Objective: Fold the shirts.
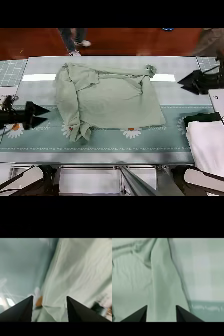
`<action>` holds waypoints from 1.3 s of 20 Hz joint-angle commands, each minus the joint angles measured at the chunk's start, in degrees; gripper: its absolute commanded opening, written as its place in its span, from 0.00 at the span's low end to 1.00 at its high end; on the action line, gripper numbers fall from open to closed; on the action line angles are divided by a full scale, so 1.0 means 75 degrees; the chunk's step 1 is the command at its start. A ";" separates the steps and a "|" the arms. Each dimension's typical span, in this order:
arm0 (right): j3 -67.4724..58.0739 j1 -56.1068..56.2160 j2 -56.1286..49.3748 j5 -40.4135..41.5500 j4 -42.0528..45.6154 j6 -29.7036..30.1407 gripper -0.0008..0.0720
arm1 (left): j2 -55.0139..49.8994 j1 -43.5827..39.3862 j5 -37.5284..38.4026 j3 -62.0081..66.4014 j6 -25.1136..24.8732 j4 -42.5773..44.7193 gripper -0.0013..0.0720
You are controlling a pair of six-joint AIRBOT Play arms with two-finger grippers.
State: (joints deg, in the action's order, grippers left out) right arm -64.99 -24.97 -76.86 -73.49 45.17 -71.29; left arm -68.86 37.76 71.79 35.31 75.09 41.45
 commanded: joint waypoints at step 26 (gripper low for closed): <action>0.3631 -0.0122 0.1851 0.0667 0.2442 -0.1049 0.58 | -0.0233 -0.1428 -0.1125 -0.0341 -0.1550 -0.2273 0.04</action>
State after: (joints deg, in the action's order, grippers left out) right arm -41.76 -25.85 -62.74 -70.37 61.60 -77.69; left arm -70.61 25.30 61.34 30.30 64.58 24.71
